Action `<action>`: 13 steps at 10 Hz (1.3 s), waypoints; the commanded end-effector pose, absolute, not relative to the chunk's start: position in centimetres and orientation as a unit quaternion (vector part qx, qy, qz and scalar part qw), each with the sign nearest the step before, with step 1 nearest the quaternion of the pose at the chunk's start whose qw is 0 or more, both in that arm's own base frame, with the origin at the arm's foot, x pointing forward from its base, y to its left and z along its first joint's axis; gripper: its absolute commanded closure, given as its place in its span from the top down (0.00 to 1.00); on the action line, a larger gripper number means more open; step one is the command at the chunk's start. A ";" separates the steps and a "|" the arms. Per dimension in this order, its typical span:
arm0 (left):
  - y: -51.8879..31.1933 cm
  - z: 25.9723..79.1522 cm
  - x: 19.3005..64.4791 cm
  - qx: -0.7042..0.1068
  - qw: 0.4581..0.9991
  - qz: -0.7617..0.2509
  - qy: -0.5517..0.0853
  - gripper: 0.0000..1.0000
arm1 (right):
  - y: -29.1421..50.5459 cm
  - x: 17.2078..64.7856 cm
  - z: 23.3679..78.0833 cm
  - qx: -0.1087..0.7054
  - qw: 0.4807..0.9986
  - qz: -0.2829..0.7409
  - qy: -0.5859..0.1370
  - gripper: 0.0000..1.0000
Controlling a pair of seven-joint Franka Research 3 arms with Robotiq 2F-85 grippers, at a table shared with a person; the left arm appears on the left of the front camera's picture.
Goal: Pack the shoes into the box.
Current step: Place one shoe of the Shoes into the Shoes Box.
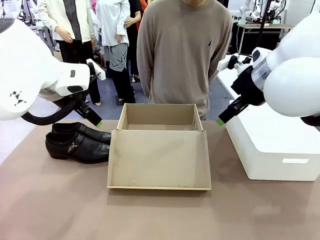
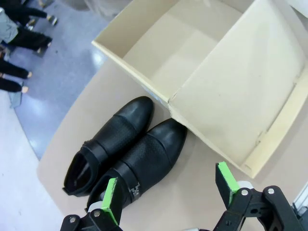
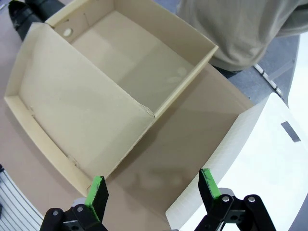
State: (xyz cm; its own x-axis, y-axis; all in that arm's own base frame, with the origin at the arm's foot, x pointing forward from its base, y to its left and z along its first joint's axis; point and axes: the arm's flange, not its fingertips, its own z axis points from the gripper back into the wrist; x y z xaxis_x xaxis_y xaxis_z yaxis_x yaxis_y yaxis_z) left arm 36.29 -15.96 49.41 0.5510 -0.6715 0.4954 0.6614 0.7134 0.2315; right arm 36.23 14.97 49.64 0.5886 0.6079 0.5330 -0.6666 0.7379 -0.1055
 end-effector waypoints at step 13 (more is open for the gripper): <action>-10.8 55.5 40.6 -0.156 0.743 -0.569 -0.316 1.00 | 8.2 36.5 56.0 0.257 0.743 0.545 -0.290 1.00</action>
State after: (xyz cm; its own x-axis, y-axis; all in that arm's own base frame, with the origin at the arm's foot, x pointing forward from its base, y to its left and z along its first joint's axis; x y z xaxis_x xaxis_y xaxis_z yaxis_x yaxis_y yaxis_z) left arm 40.19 -10.63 55.56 0.1490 -0.7657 0.6257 0.9439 0.2987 0.1407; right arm 35.76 8.25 55.91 0.2595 0.6446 0.7191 -0.9501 0.3040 0.0703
